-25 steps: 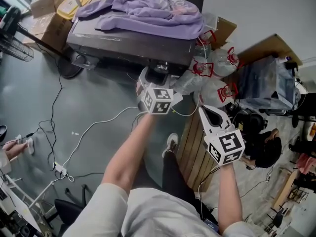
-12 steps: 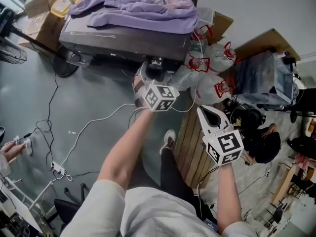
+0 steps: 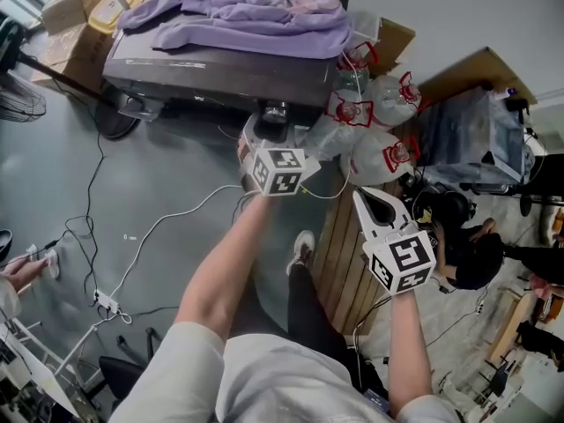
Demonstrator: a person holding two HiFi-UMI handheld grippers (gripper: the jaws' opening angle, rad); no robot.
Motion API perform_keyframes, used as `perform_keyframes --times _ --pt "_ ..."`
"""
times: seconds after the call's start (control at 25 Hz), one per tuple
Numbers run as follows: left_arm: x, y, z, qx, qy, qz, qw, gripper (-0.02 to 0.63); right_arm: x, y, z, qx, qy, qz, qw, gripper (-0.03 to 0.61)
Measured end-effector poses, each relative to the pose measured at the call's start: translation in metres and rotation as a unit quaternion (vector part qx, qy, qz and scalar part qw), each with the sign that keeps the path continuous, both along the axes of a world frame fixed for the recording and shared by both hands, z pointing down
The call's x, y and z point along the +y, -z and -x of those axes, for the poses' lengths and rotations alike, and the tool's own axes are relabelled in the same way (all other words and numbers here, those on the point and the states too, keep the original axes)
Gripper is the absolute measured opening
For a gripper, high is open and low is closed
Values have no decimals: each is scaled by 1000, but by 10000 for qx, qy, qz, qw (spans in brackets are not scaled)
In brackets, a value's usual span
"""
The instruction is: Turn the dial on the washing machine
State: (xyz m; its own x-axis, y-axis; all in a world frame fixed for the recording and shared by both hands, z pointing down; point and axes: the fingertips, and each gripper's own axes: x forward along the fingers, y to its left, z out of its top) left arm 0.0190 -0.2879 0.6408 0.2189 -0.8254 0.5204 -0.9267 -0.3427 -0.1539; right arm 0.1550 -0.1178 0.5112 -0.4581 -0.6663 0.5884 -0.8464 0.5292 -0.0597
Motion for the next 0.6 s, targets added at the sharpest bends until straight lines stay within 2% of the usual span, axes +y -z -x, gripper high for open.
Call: perform_keyframes --times 0.08,0.16,0.32,0.44,0.48,0.52,0.6 --pt "0 0 0 541 98 215 9983 276 -1 -1 3 -16 19 2 10000 14" --pt "0 1 1 1116 195 445 9926 276 -2 -1 6 -28 40 3 10000 14" --pt "-2 4 2 2132 286 734 9738 276 -6 -1 13 -40 79 4 10000 14" --pt "-2 3 4 2616 348 873 9606 276 -5 -1 19 -44 115 8 9999 14" --pt "-2 3 5 2889 400 943 9519 276 -4 -1 21 -46 120 11 9999 14" --pt "-1 3 6 3259 472 1032 9386 276 -3 -1 22 -49 119 12 9999 14" --pt "-1 3 7 4031 611 1197 9052 276 -3 0 23 -52 111 11 9999 14"
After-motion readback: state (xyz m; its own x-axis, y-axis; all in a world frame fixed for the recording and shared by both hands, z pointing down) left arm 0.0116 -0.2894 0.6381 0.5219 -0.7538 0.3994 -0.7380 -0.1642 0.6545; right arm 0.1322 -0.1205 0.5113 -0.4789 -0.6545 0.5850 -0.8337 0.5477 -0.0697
